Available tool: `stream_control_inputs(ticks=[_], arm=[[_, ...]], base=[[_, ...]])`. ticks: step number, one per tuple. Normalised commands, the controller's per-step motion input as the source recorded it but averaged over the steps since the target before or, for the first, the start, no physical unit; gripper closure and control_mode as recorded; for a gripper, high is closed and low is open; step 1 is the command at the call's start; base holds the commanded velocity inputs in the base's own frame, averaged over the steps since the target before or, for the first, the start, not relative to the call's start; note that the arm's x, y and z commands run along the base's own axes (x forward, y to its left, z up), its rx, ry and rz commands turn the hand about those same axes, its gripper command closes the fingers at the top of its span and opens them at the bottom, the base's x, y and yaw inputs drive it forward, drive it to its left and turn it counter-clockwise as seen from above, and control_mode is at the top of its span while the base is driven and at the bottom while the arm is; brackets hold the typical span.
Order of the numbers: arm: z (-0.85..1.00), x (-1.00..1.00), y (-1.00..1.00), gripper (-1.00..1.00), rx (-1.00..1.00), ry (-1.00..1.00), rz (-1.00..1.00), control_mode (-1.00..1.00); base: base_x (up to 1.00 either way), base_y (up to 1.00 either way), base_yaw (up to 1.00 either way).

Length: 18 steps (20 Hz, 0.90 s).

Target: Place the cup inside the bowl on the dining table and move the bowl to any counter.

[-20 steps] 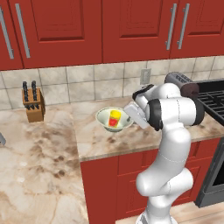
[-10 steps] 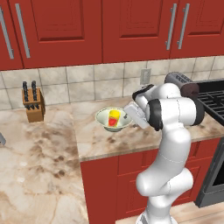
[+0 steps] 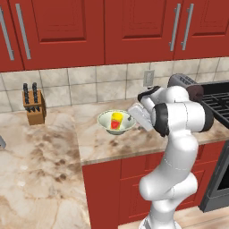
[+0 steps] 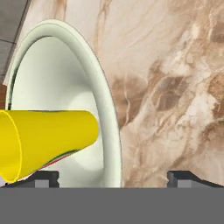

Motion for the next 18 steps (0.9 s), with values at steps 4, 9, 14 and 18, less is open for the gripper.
stream_control_inputs(ticks=[4,9,14,18], arm=[[0.33,-0.41,0.0,-1.0,0.0,0.0,0.0,-1.0],[0.3,-0.47,0.0,-1.0,0.0,0.0,0.0,-1.0],[0.19,-0.55,0.01,-1.0,0.0,0.0,0.0,-1.0],[0.1,-0.62,0.06,-1.0,0.0,0.0,0.0,-1.0]], base=[[0.0,0.0,0.0],[0.0,0.0,0.0],[0.0,0.0,0.0],[0.0,0.0,0.0]])
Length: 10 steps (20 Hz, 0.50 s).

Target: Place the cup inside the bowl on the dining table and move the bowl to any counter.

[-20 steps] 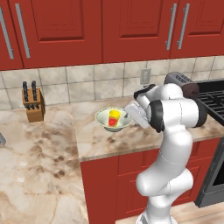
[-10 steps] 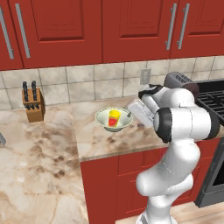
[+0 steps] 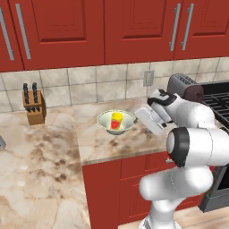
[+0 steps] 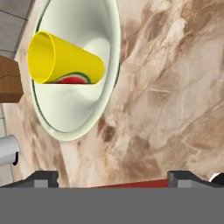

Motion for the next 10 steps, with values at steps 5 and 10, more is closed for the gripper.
stream_control_inputs(ticks=[5,10], arm=[[0.21,-0.68,0.07,-1.0,-0.05,-0.01,0.0,-1.0],[0.36,-0.7,0.07,-1.0,-0.06,-0.01,0.0,-1.0]], base=[[0.0,0.0,0.0],[0.0,0.0,0.0]])
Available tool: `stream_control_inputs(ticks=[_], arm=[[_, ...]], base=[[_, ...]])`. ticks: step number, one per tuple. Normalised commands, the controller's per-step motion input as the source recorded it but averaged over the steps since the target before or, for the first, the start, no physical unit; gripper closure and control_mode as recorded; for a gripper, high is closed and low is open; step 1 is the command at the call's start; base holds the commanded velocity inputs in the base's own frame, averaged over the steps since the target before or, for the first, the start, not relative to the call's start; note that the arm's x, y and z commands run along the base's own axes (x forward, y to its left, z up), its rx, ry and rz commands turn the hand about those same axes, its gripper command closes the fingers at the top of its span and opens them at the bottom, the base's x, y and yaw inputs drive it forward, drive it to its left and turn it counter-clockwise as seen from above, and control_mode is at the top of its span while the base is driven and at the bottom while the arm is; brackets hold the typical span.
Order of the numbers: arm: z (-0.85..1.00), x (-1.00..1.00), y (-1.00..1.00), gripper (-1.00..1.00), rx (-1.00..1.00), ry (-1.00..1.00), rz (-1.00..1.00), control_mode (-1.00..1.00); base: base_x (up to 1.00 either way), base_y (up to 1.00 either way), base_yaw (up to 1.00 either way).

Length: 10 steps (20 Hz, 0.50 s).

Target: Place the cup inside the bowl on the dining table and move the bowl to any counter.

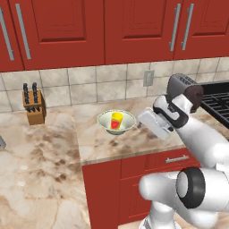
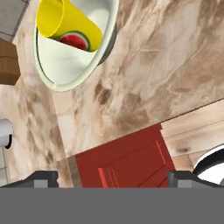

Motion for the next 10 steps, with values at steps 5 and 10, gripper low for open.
stream_control_inputs(ticks=[5,10], arm=[[0.52,-0.68,0.03,-1.0,-0.05,-0.05,0.0,-1.0],[0.62,-0.72,0.01,-1.0,-0.01,-0.06,0.0,-1.0]], base=[[0.0,0.0,0.0],[0.0,0.0,0.0]])
